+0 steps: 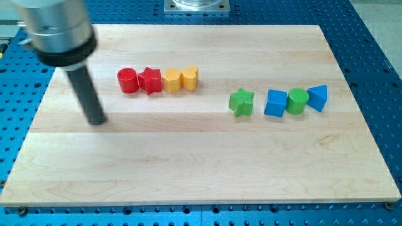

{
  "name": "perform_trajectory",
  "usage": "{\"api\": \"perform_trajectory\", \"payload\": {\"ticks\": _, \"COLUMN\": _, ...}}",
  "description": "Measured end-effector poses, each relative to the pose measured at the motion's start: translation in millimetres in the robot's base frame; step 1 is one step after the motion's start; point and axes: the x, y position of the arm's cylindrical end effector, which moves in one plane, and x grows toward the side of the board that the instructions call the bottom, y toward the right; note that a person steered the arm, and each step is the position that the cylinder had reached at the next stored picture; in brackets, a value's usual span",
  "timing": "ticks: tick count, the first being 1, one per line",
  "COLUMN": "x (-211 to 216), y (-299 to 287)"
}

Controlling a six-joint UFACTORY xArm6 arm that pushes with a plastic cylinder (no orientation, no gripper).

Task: Move your arm to the bottom of the heart

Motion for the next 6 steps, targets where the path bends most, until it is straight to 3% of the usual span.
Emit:
{"api": "perform_trajectory", "payload": {"ticks": 1, "x": -7, "y": -9}}
{"api": "perform_trajectory", "payload": {"ticks": 3, "x": 60, "y": 150}}
{"api": "perform_trajectory", "payload": {"ticks": 6, "x": 66, "y": 175}}
